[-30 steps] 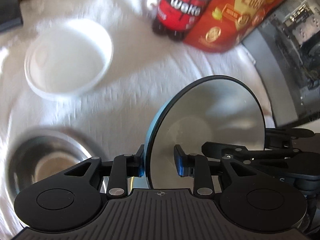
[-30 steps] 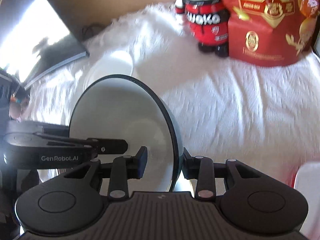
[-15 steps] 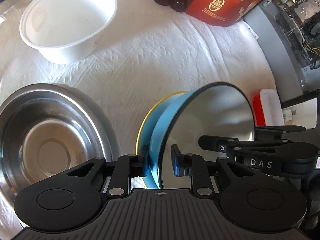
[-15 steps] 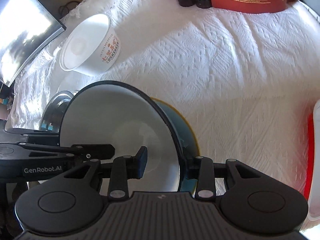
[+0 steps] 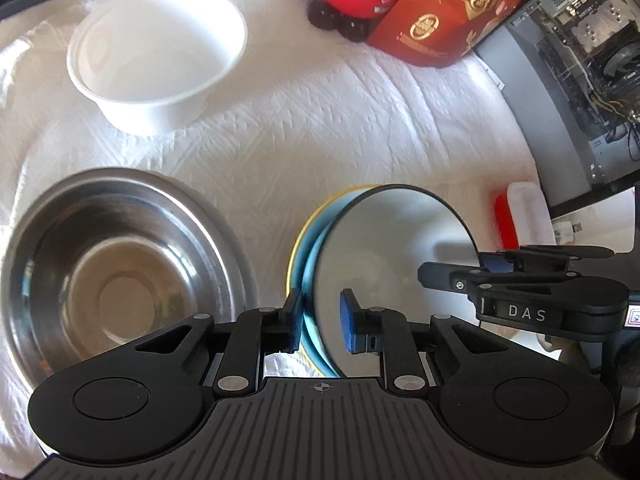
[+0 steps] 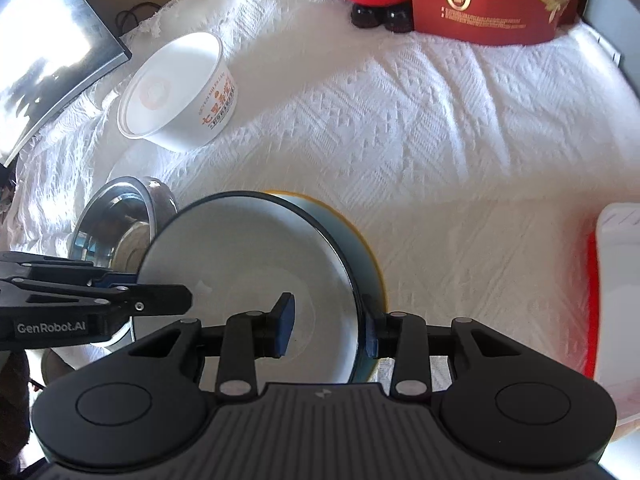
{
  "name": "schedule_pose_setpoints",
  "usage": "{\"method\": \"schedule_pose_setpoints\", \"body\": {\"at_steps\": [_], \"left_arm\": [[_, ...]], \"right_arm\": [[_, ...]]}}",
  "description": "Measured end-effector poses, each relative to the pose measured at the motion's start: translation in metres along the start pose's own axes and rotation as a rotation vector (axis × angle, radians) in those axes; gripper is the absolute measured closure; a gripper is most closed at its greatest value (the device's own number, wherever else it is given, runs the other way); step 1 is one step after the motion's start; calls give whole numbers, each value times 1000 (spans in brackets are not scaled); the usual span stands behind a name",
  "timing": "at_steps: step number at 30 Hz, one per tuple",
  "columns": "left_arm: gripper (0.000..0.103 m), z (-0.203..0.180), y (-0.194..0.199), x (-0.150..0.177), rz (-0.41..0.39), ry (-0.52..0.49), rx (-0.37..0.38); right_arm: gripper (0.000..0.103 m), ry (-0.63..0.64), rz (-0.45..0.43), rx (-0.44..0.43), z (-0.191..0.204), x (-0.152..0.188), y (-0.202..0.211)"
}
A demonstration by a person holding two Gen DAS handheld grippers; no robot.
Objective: Organize plates and bowls
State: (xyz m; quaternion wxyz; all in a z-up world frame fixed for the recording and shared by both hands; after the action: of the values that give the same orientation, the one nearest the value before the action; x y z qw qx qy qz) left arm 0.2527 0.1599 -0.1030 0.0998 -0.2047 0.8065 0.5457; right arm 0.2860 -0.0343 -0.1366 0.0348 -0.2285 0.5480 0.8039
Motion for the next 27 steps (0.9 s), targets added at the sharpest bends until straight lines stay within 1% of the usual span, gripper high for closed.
{"method": "schedule_pose_setpoints", "body": {"at_steps": [2, 5, 7, 10, 12, 13, 14, 16, 17, 18, 21, 24, 25, 26, 27], "left_arm": [[83, 2, 5, -1, -10, 10, 9], [84, 9, 13, -6, -29, 33, 31], [84, 15, 22, -10, -58, 53, 38], [84, 36, 40, -23, -120, 114, 38], [85, 58, 53, -34, -180, 171, 5], [85, 69, 60, -40, -214, 202, -25], [85, 81, 66, -46, -250, 229, -59], [84, 101, 73, -60, -309, 267, -100], [84, 111, 74, -68, -333, 291, -117], [84, 119, 73, -75, -347, 312, -134], [84, 137, 59, -98, -356, 342, -196], [84, 146, 42, -113, -347, 342, -250], [84, 148, 36, -117, -344, 341, -266], [84, 149, 30, -121, -338, 337, -283], [84, 151, 24, -122, -332, 335, -297]], "right_arm": [[67, 17, -18, 11, 0, -1, 4], [67, 17, -16, 16, 0, -3, 7], [67, 21, -24, 16, 0, -6, 10], [67, 36, -56, 20, 2, -16, 19], [66, 60, -88, 30, 6, -29, 26], [65, 71, -105, 29, 8, -36, 29], [62, 78, -118, 24, 11, -44, 31], [54, 91, -139, 10, 17, -60, 32], [49, 103, -151, 7, 21, -68, 31], [47, 118, -164, 9, 26, -78, 27], [47, 147, -173, 23, 40, -105, 11], [45, 150, -158, 7, 54, -128, -10], [43, 155, -156, 2, 59, -134, -16], [38, 164, -158, -2, 63, -139, -22], [35, 175, -161, -2, 67, -145, -28]]}}
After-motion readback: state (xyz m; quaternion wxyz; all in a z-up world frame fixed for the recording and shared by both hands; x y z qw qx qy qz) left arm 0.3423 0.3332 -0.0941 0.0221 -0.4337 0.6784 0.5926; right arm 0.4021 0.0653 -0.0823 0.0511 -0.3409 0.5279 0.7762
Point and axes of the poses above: each gripper's, at about its wrist camera, not at the fingertips, and y roughly against the way its jaws point, z to its left, x to its underside, the point moved 2 cm from there along -y, roughly the way its jaws point, and after that the axes turned 8 degrees about -z, right-handed, at the moved point
